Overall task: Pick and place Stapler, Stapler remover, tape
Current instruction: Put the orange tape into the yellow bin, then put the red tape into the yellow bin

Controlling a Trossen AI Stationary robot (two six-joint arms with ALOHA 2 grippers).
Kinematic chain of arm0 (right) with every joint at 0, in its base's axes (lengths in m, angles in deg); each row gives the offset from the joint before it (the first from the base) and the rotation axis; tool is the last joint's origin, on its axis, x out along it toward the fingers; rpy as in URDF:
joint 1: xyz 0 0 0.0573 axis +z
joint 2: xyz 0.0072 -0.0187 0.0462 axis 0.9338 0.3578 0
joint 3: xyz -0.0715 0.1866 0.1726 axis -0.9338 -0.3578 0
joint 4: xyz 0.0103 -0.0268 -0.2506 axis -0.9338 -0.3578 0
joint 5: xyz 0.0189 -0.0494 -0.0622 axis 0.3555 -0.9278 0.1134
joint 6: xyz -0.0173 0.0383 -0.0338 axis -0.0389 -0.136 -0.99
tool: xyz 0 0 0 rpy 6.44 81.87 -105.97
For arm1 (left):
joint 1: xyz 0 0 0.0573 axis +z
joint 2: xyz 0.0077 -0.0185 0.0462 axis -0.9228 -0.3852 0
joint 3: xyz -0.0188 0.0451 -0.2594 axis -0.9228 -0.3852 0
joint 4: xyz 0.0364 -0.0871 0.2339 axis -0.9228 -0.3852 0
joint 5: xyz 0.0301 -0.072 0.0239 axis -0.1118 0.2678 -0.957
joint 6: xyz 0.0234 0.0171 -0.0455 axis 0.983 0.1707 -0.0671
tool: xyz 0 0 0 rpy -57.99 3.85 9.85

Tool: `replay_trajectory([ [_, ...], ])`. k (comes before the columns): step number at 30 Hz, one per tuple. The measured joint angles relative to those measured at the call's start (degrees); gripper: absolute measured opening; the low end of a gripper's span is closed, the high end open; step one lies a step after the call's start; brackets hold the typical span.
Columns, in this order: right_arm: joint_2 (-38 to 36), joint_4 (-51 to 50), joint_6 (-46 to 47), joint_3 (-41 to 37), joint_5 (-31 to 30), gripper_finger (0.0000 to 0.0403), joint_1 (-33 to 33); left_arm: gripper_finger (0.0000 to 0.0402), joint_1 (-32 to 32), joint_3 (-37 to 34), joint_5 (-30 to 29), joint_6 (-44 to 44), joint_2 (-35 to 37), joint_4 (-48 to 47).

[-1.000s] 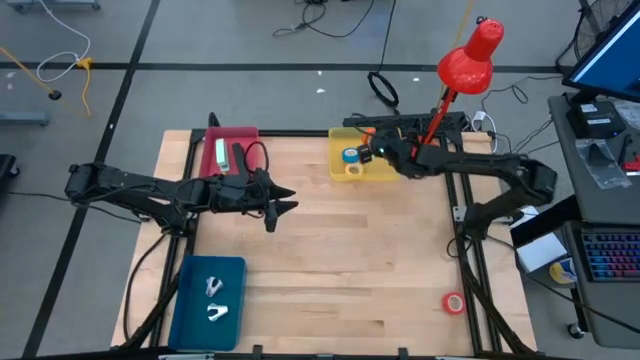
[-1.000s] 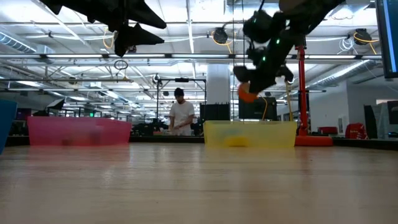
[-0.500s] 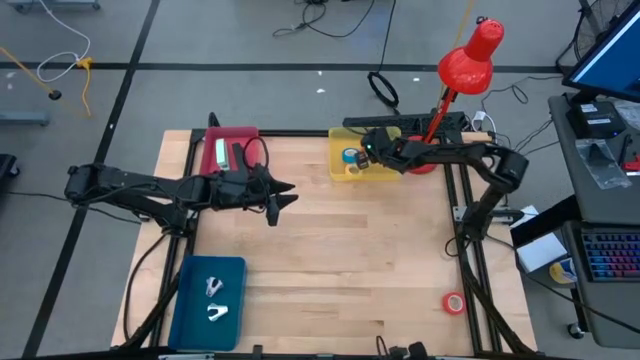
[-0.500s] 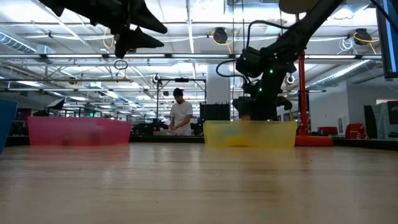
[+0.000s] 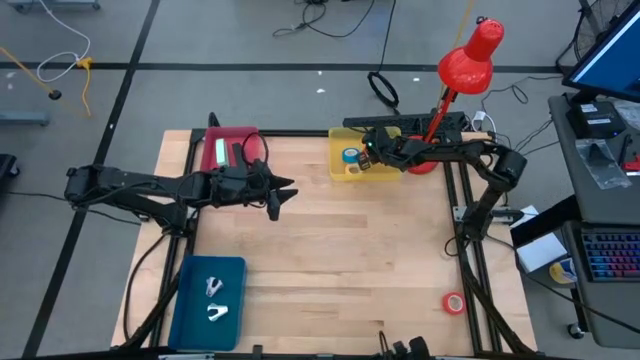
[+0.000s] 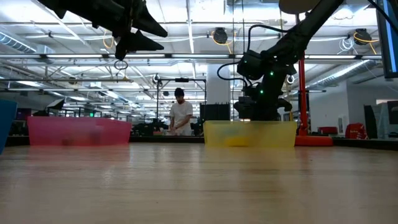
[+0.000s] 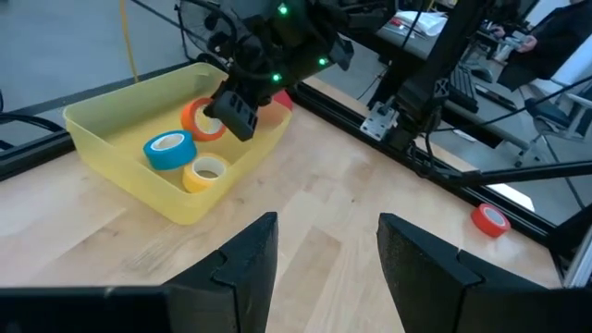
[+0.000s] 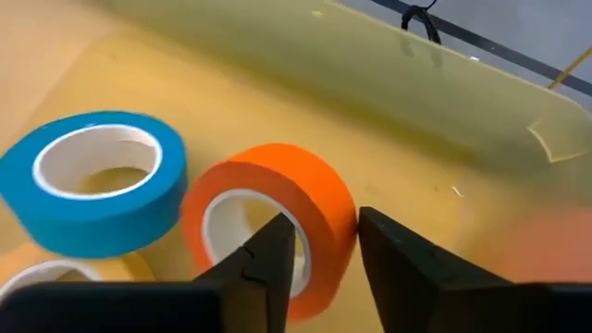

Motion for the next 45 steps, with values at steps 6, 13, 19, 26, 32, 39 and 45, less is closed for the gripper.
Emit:
replay_trajectory([
  [6, -0.8, 0.0, -2.4, 0.0, 0.0, 0.0146, -0.7, 0.0186, 0.0, 0.0, 0.0, 0.0, 0.0, -0.1],
  [13, -5.6, -0.3, -2.8, 0.0, 0.2, 0.0154, -0.6, 0.0186, 0.0, 0.0, 0.0, 0.3, 0.0, -0.2],
  [19, -14.4, -5.4, -2.6, 0.0, 11.5, 0.0149, 2.0, 0.0186, 0.0, 0.0, 0.0, 0.5, 0.0, -0.2],
  [26, -27.2, -24.5, -2.3, 0.0, 30.8, 0.0142, 12.9, 0.0186, 0.0, 0.0, 0.0, 0.5, 0.0, -0.2],
  [32, -37.5, -44.4, 6.6, 0.0, 41.3, 0.0135, 26.7, 0.0186, 0.0, 0.0, 0.0, 1.5, 0.0, -0.1],
  [39, -44.9, -55.8, 20.0, 0.0, 43.5, 0.0134, 43.8, 0.0186, 0.0, 0.0, 0.0, 1.6, 0.0, -0.1],
  [45, -45.6, -55.7, 27.5, 0.0, 43.3, 0.0134, 56.2, 0.0186, -0.1, 0.0, 0.0, 1.6, 0.0, -0.2],
])
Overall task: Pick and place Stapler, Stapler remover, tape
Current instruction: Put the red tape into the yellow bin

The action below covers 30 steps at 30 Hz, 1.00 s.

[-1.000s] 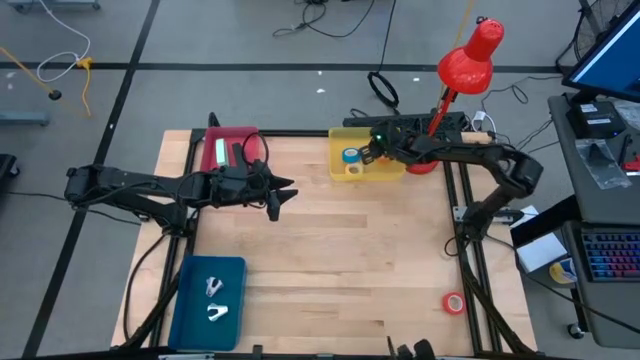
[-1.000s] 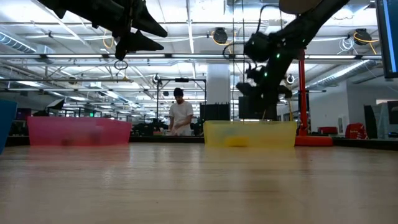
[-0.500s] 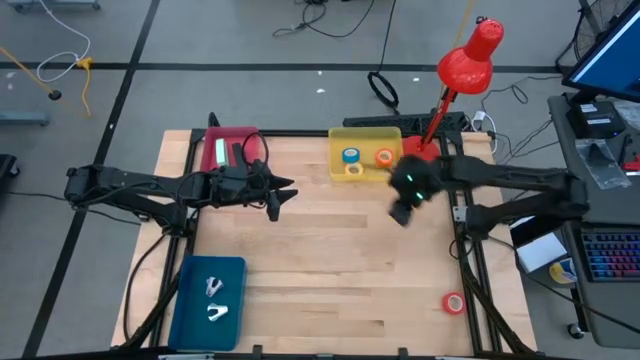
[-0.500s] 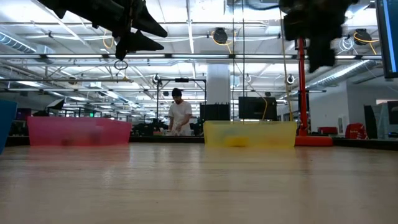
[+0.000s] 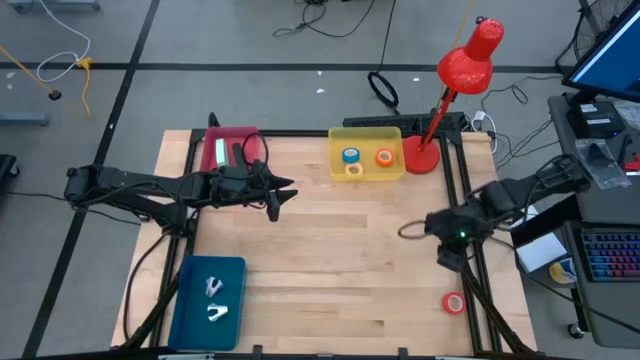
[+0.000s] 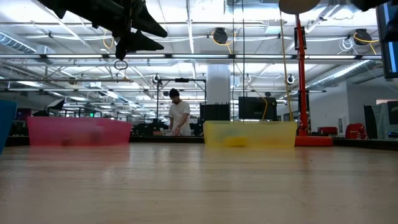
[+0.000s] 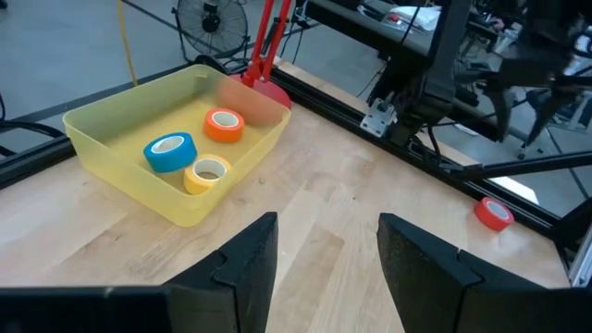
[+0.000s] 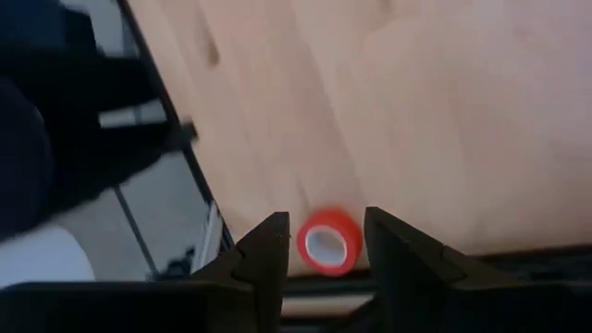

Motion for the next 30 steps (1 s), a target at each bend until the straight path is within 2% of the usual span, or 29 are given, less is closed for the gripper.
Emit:
replay_trajectory([
  [4, 1.9, 0.1, 1.6, 0.0, -0.5, 0.0134, 7.9, 0.0186, -0.1, 0.0, 0.0, 0.0, 0.0, 0.0],
  [11, 6.7, 0.4, 2.0, -0.4, -4.8, 0.0134, 19.7, 0.0186, -0.1, 0.0, 0.1, 0.0, 0.0, -0.4],
  [16, 8.2, 4.8, 9.6, -6.3, -4.6, 0.0134, 25.4, 0.0186, -0.1, 0.0, 0.1, 0.0, 0.0, -0.4],
  [22, 8.1, 17.3, 18.7, -17.2, -1.1, 0.0144, 29.9, 0.0186, -0.1, 0.0, 0.1, 0.0, 0.0, -0.3],
  [27, 8.1, 33.0, 22.4, -24.7, -0.2, 0.0150, 31.0, 0.0186, -0.1, 0.0, 0.2, 0.0, 0.0, -0.3],
  [30, 8.1, 38.1, 24.5, -27.7, -0.1, 0.0144, 31.0, 0.0186, -0.1, 0.0, 0.3, 0.0, 0.0, -0.3],
])
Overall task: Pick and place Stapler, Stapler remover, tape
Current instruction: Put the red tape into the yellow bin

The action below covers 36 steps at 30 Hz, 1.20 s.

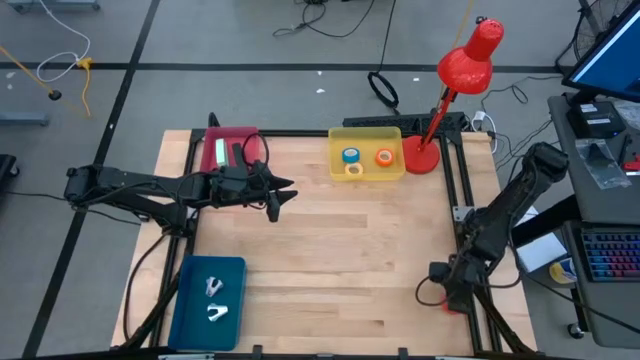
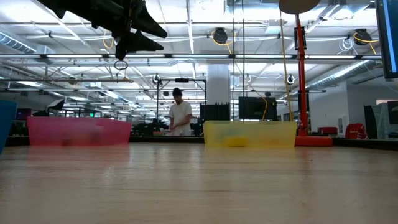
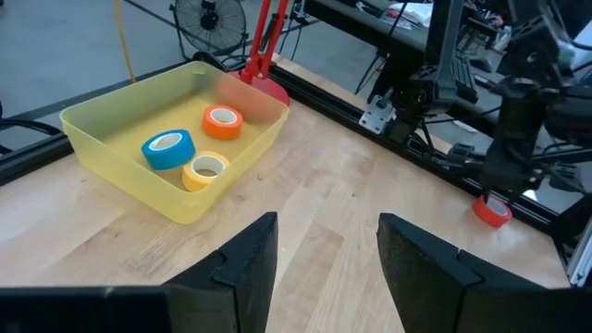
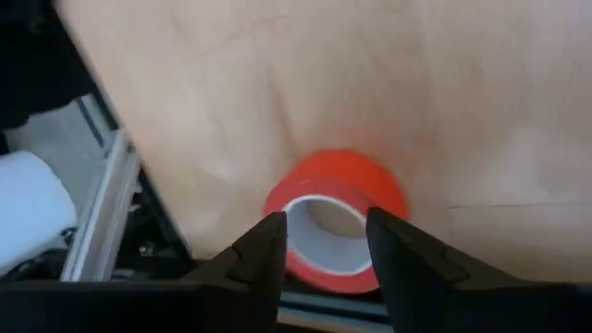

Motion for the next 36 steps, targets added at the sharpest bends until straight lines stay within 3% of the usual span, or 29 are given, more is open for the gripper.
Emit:
replay_trajectory([
  [16, -2.6, 5.3, 6.2, -2.2, 0.2, 0.0089, 0.0, 0.0186, 0.0, 0.0, 0.0, 0.0, 0.0, 0.0],
  [25, -8.6, 6.4, 14.0, -2.2, 0.4, 0.0070, 0.0, 0.0186, 0.0, 0.0, -0.1, 0.6, 0.0, 0.0],
  [30, -10.2, 3.8, 15.9, -2.2, 0.1, 0.0058, 0.0, 0.0186, 0.0, 0.0, -0.2, 1.6, 0.0, 0.0],
  [36, -10.4, 7.6, 15.9, -2.1, -0.8, 0.0055, 0.0, 0.0186, 0.0, 0.0, -0.2, 1.4, 0.0, 0.0],
])
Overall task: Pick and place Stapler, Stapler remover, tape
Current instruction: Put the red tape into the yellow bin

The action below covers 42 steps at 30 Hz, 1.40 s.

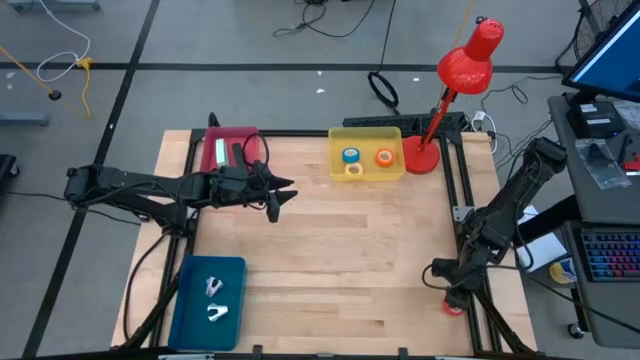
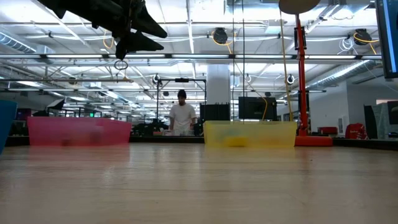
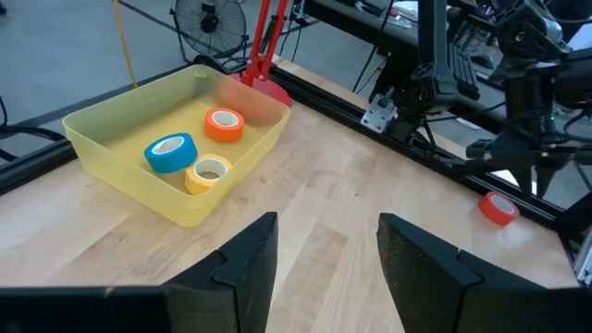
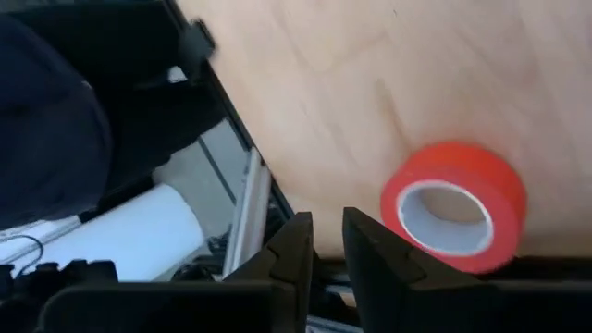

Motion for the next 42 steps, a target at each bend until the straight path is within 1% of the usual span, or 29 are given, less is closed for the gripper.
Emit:
replay_trajectory([
  [2, 0.0, 0.6, -0.1, 0.0, -0.9, 0.0056, 0.0, 0.0186, 0.0, 0.0, 0.0, -0.2, 0.0, 0.0],
  [4, 0.0, -0.3, -1.5, 0.0, -0.7, 0.0056, -0.2, 0.0186, 0.0, 0.0, 0.0, -0.2, 0.0, 0.0],
  [8, -0.2, -1.7, -1.3, 0.0, -1.2, 0.0053, -0.2, 0.0186, 0.0, 0.0, 0.0, -0.2, 0.0, 0.0],
  [12, -0.3, -0.3, -1.4, 0.6, -5.4, 0.0053, -0.1, 0.0186, 0.0, 0.0, 0.1, -0.2, 0.0, 0.0],
  [15, -0.3, -0.2, -4.2, 3.1, -5.6, 0.0054, -0.1, 0.0186, 0.0, 0.0, 0.4, -0.5, 0.0, 0.0],
  [19, 1.2, -6.5, -7.0, 7.5, -7.0, 0.0054, -0.2, 0.0186, -0.2, 0.0, 0.6, -1.7, 0.0, 0.0],
  [23, 5.4, -13.6, -12.5, 14.4, -6.7, 0.0055, -0.5, 0.0186, -1.1, 0.0, 0.6, -1.8, 0.0, 0.0],
  [26, 10.2, -24.3, -19.4, 19.9, -7.4, 0.0055, -0.7, 0.0186, -2.0, 0.0, 0.6, -1.9, 0.0, 0.0],
  [28, 13.8, -30.9, -23.5, 22.1, -9.8, 0.0055, -0.6, 0.0186, -2.4, 0.0, 0.6, -1.9, 0.0, 0.0],
  [29, 15.3, -31.9, -25.3, 22.3, -10.7, 0.0055, -0.6, 0.0186, -2.7, 0.0, 0.6, -2.0, 0.0, 0.0],
  [31, 18.3, -30.6, -28.6, 22.2, -11.3, 0.0054, -0.3, 0.0186, -3.0, 0.0, 0.6, -3.1, 0.0, 0.0],
  [34, 22.6, -30.1, -33.2, 21.9, -8.3, 0.0055, 0.5, 0.0186, -3.7, 0.0, 0.6, -4.2, 0.0, 0.0],
  [36, 24.7, -32.3, -34.0, 21.9, -6.7, 0.0055, 0.9, 0.0186, -4.1, 0.0, 0.6, -4.3, 0.0, 0.0],
  [39, 26.0, -34.6, -34.3, 21.9, -6.8, 0.0054, 1.5, 0.0186, -4.6, 0.0, 0.6, -4.3, 0.0, 0.0],
  [42, 26.0, -33.5, -34.3, 21.8, -7.1, 0.0056, 2.3, 0.0186, -4.6, 0.0, 0.6, -4.3, 0.0, 0.0],
])
